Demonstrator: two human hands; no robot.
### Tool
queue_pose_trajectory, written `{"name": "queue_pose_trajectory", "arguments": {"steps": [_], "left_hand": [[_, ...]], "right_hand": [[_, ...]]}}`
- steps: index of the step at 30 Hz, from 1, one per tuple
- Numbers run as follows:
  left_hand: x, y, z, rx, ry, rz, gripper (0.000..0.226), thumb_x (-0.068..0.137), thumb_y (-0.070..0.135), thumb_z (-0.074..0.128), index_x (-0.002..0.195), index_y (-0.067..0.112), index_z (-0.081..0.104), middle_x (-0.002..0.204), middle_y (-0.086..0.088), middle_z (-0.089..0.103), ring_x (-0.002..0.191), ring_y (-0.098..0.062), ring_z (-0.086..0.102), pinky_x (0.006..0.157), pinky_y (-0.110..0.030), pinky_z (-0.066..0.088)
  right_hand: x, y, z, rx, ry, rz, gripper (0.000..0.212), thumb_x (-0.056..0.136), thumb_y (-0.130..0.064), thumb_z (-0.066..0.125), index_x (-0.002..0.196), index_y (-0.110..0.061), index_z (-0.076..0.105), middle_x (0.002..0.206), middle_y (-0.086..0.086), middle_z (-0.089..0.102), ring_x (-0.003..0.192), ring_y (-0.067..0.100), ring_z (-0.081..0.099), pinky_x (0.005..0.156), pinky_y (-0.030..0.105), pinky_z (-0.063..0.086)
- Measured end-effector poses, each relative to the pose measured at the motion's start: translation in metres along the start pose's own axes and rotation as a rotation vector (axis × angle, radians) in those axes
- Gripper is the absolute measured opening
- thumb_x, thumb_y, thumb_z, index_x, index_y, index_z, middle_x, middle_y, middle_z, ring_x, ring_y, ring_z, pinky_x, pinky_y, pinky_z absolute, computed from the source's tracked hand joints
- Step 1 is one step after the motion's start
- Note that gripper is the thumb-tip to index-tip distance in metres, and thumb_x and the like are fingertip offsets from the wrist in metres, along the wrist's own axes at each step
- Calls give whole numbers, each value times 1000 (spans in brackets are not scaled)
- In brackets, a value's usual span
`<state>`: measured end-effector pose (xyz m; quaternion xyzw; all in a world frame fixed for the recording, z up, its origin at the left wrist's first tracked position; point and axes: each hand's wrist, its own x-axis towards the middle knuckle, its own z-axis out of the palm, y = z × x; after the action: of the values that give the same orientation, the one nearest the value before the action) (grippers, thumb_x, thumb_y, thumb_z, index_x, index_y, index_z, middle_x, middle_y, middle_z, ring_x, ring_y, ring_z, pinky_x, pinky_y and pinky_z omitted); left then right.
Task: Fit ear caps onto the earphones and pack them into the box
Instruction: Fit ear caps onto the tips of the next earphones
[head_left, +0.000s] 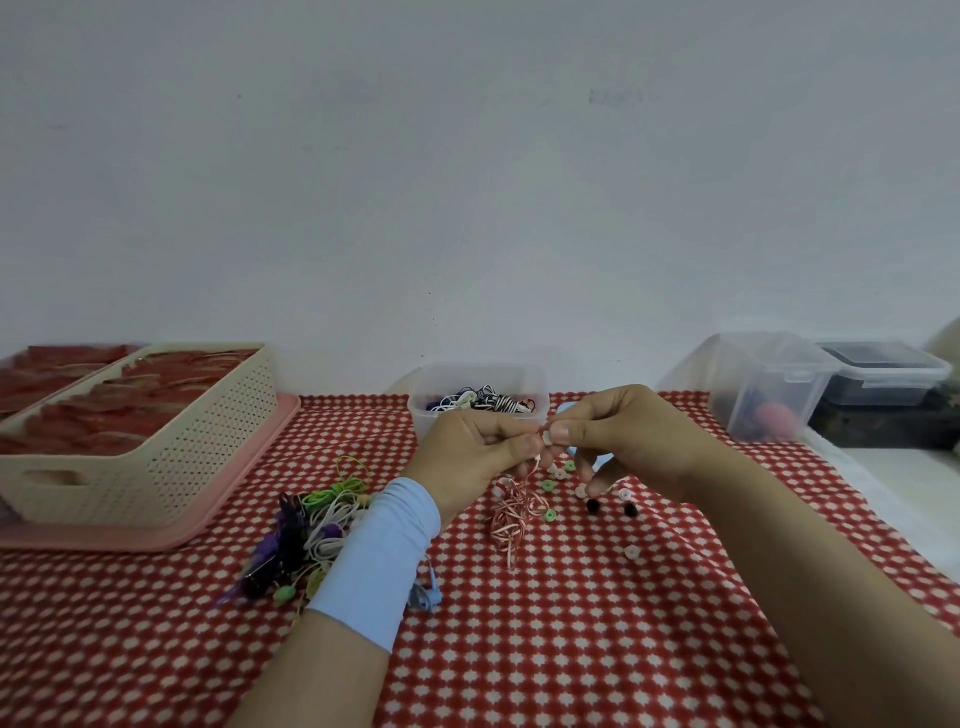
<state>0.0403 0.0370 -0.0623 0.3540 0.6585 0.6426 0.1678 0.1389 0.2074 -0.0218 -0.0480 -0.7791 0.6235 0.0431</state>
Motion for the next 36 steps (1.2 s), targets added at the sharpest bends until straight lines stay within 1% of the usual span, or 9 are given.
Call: {"name": "queue_pose_trajectory", "arguments": {"steps": [5,10,14,20,24,26,30,33,36], "left_hand": [[-2,1,0,37,-14,27,15,88,2,67,98,8,76,81,-2,77,66,-5,65,68,-20,53],[-3,-2,6,-12,-24,22,17,88,1,66,91,13,76,77,1,75,65,-6,63,67,-19,51],[-4,-2,9,-181,-32,7,16,77,16,69,91,14,77,82,-6,75,75,-12,66,68,-20,52],[-5,1,9,-220,-94,15,16,75,16,68,84,22,80,82,-3,75,75,-10,68,67,-19,51],[-5,0,10,-233,-64,-4,16,77,14,67,89,16,78,80,-3,74,74,-11,66,65,-18,51],[-3,-1,11,-236,-10,-30,16,84,9,66,98,8,75,83,-7,74,76,-14,64,68,-19,52],[2,-3,9,-131,133,-24,15,90,6,66,102,3,74,92,-21,73,77,-21,64,75,-26,57],[3,-3,6,-15,179,14,15,87,6,69,102,4,74,77,-7,75,70,-15,66,71,-22,55],[4,-2,5,38,181,29,18,86,7,72,103,6,74,77,-3,75,70,-14,69,72,-20,54]], "right_hand": [[3,3,5,80,-24,125,12,74,-26,76,78,-15,82,88,12,77,53,14,58,54,31,57],[7,9,2,206,-90,280,11,73,-22,76,78,-13,79,81,4,72,52,10,56,50,25,58],[7,10,3,292,-165,253,9,77,-22,71,73,-15,75,79,1,70,52,7,55,52,24,58],[8,15,3,379,-214,245,13,80,-19,68,74,-13,78,78,4,70,50,5,58,53,26,60],[8,14,3,343,-164,222,12,79,-21,71,81,-11,75,79,4,70,51,7,57,53,27,61],[7,11,5,270,-62,173,11,76,-25,75,78,-14,77,79,5,72,51,10,56,52,29,61],[6,3,6,20,105,41,16,90,-25,75,87,-10,79,86,8,77,53,14,56,56,36,62],[4,-3,8,-67,136,47,18,93,-24,74,92,-7,80,86,12,75,52,14,56,58,39,63],[2,-6,7,-73,110,55,16,93,-22,74,92,-7,81,86,9,77,52,14,57,63,43,63]]}}
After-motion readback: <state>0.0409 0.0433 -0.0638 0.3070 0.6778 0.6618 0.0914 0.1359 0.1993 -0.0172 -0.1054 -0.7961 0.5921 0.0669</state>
